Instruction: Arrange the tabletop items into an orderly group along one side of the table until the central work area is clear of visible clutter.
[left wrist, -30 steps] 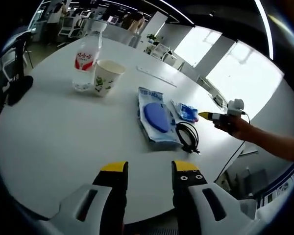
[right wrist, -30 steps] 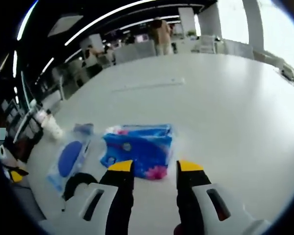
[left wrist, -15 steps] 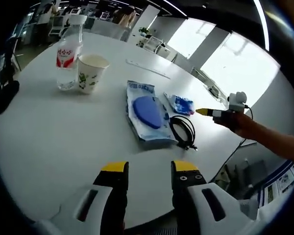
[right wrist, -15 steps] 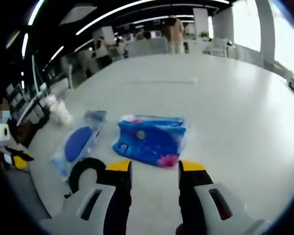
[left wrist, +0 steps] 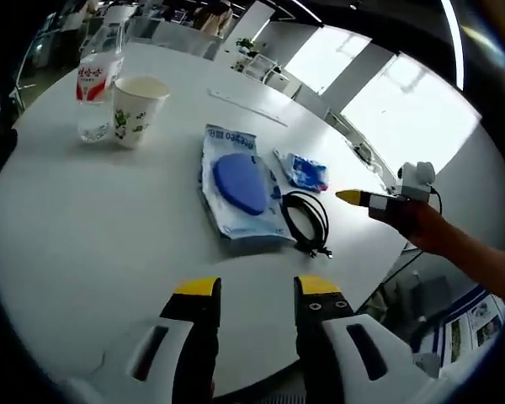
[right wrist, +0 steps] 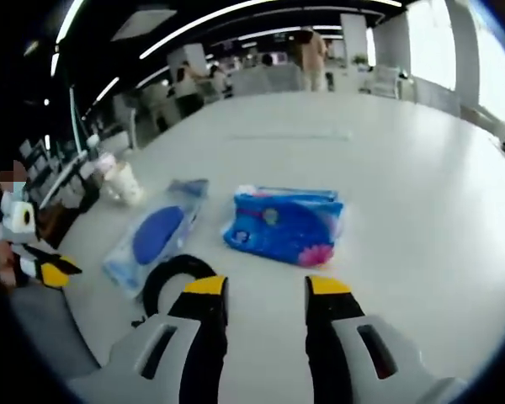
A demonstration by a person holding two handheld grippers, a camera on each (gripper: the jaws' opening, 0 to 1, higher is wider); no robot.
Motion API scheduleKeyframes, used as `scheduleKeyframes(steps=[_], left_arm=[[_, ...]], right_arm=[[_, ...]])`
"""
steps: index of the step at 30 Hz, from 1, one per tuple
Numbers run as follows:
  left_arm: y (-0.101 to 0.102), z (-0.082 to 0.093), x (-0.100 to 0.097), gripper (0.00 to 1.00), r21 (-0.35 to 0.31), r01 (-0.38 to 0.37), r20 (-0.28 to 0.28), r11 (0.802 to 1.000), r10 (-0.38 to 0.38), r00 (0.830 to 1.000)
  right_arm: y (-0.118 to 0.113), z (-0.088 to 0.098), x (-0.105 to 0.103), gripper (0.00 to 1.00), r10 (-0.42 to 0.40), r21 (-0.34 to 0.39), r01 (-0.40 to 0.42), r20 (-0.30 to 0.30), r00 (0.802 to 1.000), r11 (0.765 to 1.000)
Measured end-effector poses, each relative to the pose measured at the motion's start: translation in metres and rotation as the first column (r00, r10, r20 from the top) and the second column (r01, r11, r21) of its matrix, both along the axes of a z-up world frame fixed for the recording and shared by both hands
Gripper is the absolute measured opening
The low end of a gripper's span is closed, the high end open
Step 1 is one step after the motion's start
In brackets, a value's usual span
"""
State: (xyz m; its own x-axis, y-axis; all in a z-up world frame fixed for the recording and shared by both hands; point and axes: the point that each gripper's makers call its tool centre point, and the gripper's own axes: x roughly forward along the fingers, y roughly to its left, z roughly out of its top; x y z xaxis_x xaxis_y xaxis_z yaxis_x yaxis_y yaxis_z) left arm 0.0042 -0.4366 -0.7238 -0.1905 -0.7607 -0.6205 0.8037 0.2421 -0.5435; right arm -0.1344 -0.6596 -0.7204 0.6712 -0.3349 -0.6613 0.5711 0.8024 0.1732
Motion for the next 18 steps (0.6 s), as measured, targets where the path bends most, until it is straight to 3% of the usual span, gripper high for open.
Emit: scheduleKeyframes(steps=[12, 18], left_arm=[[-0.006, -0.015, -0.005, 0.33, 0.043, -0.064, -0.062, 0.997, 0.066, 0.996], [-0.01, -0.021, -0.005, 0.33, 0.067, -0.126, -0.131, 0.99, 0.133, 0.982]], right_arm=[[0.038, -0.006, 0.014, 0.38, 0.058, 0.031, -0.058, 0.008, 0.998, 0.998], [0.04, -0.009, 0.018, 0.39, 0.064, 0.048, -0.065, 0.023, 0.998, 0.997]])
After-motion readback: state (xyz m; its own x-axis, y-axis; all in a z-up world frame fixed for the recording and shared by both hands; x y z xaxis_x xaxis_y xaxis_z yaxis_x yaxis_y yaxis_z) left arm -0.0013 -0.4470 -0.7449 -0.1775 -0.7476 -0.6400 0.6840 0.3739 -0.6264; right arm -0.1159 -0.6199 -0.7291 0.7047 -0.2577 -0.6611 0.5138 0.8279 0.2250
